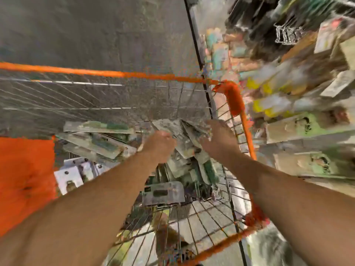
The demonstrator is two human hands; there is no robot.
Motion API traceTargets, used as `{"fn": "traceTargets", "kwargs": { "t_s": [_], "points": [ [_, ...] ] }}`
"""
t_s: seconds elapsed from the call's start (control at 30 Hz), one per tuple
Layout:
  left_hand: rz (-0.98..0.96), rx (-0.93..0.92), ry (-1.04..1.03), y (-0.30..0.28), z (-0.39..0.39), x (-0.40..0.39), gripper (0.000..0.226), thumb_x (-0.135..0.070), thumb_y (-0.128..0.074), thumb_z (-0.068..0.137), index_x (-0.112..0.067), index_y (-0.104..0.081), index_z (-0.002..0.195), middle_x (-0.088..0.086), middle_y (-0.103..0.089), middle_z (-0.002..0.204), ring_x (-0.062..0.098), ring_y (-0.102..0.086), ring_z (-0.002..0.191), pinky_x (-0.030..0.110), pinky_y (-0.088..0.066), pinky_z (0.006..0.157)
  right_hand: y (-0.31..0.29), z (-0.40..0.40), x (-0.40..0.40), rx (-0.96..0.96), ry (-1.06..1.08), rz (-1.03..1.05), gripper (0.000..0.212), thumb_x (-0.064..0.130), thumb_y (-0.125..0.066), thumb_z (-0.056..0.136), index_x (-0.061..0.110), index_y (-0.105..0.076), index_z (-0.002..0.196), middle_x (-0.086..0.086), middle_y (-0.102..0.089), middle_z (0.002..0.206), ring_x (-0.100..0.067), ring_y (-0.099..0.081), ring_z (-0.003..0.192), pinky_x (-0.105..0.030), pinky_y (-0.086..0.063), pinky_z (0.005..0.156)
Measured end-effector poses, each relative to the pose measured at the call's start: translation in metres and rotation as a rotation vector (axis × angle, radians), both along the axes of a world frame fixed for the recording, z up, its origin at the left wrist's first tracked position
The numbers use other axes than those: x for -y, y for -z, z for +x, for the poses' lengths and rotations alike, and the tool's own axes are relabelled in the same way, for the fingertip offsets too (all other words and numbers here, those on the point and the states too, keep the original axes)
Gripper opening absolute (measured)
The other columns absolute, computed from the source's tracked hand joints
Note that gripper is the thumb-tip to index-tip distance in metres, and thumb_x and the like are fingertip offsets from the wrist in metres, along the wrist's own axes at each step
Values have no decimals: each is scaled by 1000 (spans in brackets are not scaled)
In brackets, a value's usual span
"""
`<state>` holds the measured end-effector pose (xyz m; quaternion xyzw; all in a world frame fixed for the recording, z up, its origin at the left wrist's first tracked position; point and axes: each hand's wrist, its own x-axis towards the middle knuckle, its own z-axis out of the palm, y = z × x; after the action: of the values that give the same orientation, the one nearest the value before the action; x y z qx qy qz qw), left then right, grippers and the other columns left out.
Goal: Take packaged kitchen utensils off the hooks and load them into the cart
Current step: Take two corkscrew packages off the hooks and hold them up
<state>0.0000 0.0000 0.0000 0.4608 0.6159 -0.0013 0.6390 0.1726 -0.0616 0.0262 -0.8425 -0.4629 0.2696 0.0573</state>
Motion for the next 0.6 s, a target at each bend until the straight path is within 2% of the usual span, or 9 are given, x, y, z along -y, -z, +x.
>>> {"fn": "traceTargets", "kwargs": {
  "t_s": [0.07, 0.13, 0.17, 0.23, 0.3, 0.37, 0.43, 0.5, 0.6],
  "points": [
    [7, -28, -19, 13, 11, -6, 28, -17, -61, 104, -3, -66, 129, 22, -65, 125, 38, -67, 110, 41, -59, 87, 10, 5, -14, 5, -86, -136, 71, 33, -70, 86, 20, -43, 150, -6, -37, 157, -27, -36, 145, -38, -36, 116],
    [-23, -38, -4, 24, 19, -7, 34, -19, -57, 106, -1, -63, 135, 22, -66, 133, 34, -65, 104, 35, -57, 77, 16, 6, -25, 91, -243, -262, 71, 44, -70, 86, 23, -44, 149, -6, -39, 157, -29, -37, 144, -41, -33, 116],
    [-51, -46, -10, 27, 23, -7, 32, -21, -57, 106, -4, -64, 133, 18, -68, 129, 29, -63, 98, 34, -57, 76, 20, 5, -29, 133, -308, -295, 68, 49, -69, 85, 25, -48, 145, -7, -44, 153, -30, -40, 141, -43, -33, 115],
    [-87, -66, -55, 34, 29, -8, 20, -24, -59, 105, -11, -68, 118, 11, -69, 112, 24, -61, 89, 41, -60, 85, 24, 5, -33, 132, -377, -371, 60, 59, -63, 83, 31, -55, 136, -10, -47, 145, -33, -40, 138, -50, -29, 115],
    [-128, -44, -102, 35, 33, -10, 13, -25, -60, 104, -13, -65, 105, 12, -64, 106, 26, -60, 92, 42, -56, 89, 23, 5, -31, 146, -475, -430, 64, 67, -59, 80, 35, -56, 135, -13, -40, 147, -37, -35, 139, -56, -24, 116],
    [-133, -21, -96, 35, 36, -11, 11, -22, -60, 104, -12, -66, 104, 16, -62, 102, 28, -60, 92, 39, -51, 84, 25, 10, -27, 227, -594, -450, 71, 66, -64, 79, 34, -48, 140, -15, -39, 147, -38, -37, 137, -57, -27, 115],
    [-83, -28, -59, 33, 41, -11, 11, -10, -59, 101, -10, -70, 104, 15, -66, 99, 30, -63, 89, 40, -53, 78, 30, 14, -23, 282, -644, -418, 64, 59, -66, 83, 33, -48, 139, -16, -45, 141, -37, -42, 131, -55, -32, 112],
    [-68, -36, -52, 33, 47, -10, 24, 2, -55, 93, -10, -71, 106, 18, -73, 106, 35, -70, 93, 42, -58, 73, 29, 12, -21, 282, -612, -358, 55, 53, -63, 85, 33, -51, 135, -14, -50, 135, -37, -45, 127, -54, -34, 108],
    [-82, -32, -52, 25, 54, -8, 24, 2, -50, 96, -11, -67, 107, 19, -72, 103, 26, -63, 77, 31, -46, 60, 21, 5, -16, 234, -559, -250, 48, 49, -59, 84, 30, -57, 128, -11, -53, 127, -35, -45, 123, -54, -37, 104]
  ]
}}
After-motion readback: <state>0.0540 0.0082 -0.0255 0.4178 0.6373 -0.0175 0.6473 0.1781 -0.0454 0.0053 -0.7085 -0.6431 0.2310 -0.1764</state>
